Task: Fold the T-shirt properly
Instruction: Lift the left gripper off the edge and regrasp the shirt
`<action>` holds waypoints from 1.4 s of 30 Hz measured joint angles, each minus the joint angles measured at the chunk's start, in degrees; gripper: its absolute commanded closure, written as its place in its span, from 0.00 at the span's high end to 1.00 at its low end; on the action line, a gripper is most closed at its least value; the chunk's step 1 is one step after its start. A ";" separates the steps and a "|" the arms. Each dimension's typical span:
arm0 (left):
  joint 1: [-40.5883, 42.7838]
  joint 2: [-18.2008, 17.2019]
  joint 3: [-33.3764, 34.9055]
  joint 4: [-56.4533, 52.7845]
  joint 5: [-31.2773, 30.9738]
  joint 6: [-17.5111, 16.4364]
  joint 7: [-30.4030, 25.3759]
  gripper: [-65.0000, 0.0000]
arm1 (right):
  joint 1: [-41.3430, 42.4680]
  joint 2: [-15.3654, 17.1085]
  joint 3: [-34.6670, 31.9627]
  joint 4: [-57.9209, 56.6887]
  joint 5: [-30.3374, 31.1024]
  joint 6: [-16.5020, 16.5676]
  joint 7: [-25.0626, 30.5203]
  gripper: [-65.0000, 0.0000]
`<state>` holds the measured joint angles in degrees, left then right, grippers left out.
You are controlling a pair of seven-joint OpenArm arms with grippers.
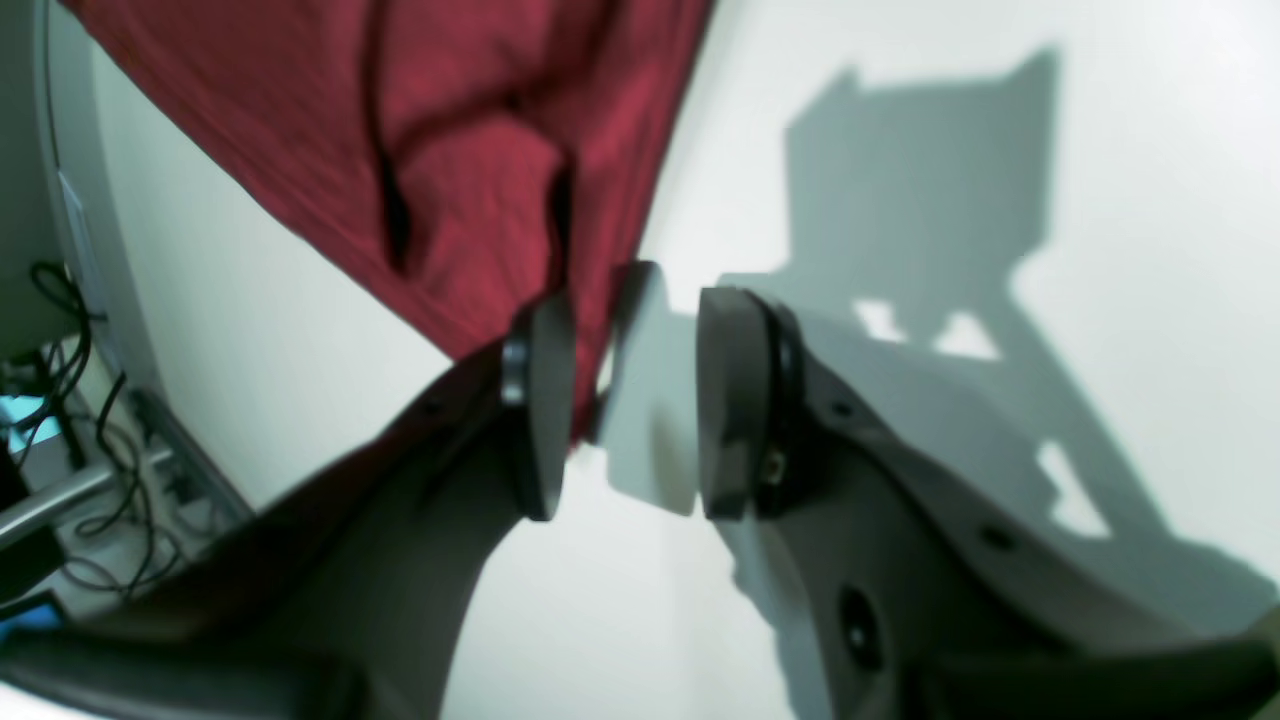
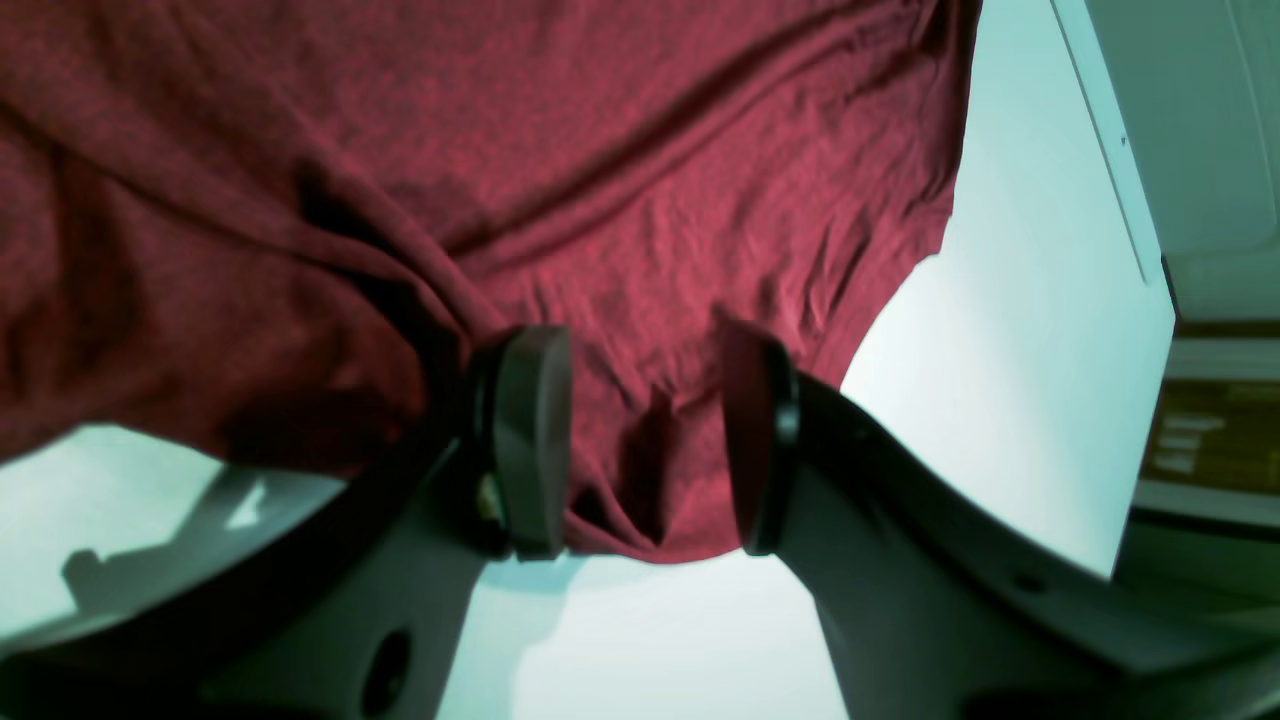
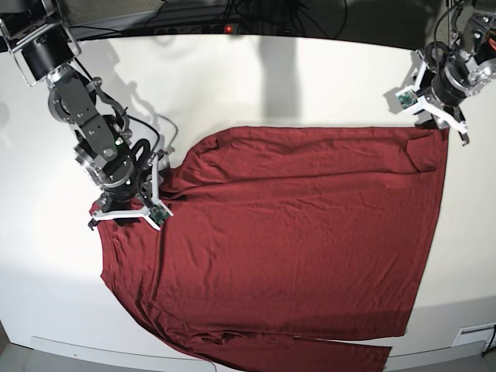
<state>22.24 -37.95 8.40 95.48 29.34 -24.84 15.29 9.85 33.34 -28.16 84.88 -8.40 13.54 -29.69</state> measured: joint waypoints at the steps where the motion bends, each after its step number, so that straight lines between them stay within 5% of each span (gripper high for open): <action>1: -0.24 -0.02 -0.02 -1.44 0.15 0.72 -0.87 0.31 | 0.00 0.00 0.00 0.00 0.00 0.00 -0.07 0.38; 14: -4.76 0.22 -0.33 -12.98 4.44 2.36 -10.05 0.31 | 0.00 -0.02 0.00 0.00 0.02 -0.02 -0.20 0.38; 30: -8.37 5.11 -0.52 -14.40 3.19 2.78 -9.40 0.30 | 0.00 0.00 0.00 0.02 0.00 -0.02 -0.24 0.38; 34: -8.94 5.40 -0.52 -16.46 2.75 3.26 -10.56 0.18 | 0.00 0.00 0.00 0.02 0.02 0.00 -0.24 0.38; 37: -8.96 5.79 -0.52 -17.90 2.80 3.69 -11.06 0.00 | 0.00 -0.02 0.00 0.02 0.00 0.00 -0.22 0.38; 42: -8.90 6.84 -0.59 -18.25 2.82 4.24 -10.69 0.00 | 0.00 0.00 0.00 0.02 0.00 0.00 -0.22 0.38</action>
<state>13.34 -31.11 7.81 77.23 32.16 -20.60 4.60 9.85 33.34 -28.16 84.90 -8.40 13.54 -29.91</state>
